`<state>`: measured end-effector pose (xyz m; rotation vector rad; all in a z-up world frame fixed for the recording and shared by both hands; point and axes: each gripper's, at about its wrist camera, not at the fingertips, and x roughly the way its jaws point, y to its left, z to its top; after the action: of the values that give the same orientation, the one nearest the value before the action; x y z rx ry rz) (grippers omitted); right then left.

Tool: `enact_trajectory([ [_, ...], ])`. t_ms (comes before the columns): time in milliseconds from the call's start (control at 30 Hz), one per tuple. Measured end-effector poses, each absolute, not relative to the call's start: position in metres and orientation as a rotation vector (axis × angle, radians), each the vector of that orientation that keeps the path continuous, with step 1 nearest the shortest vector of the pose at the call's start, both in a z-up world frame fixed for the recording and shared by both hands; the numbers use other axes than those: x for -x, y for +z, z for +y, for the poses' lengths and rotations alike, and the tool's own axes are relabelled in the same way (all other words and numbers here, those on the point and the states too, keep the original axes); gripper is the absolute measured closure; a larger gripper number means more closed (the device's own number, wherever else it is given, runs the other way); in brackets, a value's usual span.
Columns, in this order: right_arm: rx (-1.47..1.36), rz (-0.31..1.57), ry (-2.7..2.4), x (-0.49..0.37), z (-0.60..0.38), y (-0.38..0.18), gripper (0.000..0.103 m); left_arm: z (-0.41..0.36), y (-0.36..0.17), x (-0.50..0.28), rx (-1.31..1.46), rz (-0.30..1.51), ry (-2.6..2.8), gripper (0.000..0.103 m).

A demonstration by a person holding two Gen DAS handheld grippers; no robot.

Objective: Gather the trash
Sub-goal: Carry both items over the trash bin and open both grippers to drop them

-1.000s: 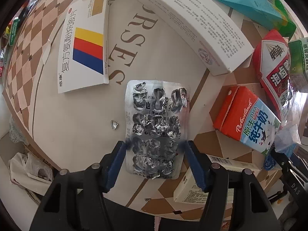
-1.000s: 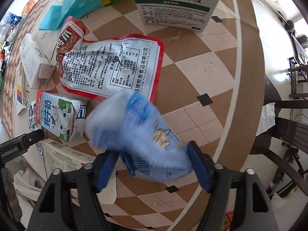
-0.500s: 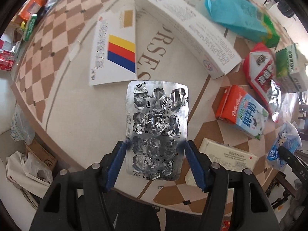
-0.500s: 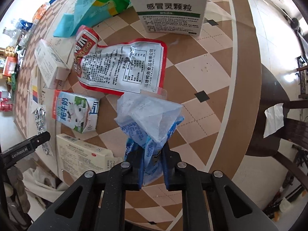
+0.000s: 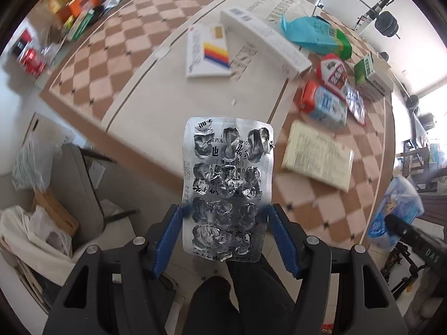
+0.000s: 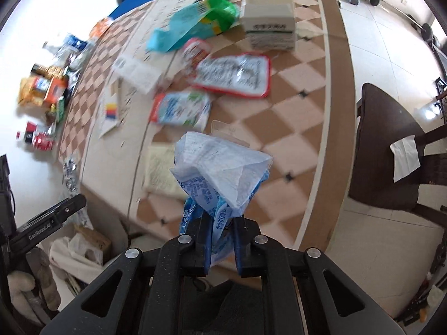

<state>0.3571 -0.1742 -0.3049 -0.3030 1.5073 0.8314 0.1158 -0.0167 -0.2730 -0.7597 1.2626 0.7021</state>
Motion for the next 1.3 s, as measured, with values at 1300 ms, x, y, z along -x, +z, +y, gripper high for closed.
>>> enact_trajectory([
  [1300, 0.586, 1.758, 0.772, -0.172, -0.158, -0.810, 0.053, -0.019, -0.732, -0.047, 1.091, 1.467, 0.623, 0.010],
])
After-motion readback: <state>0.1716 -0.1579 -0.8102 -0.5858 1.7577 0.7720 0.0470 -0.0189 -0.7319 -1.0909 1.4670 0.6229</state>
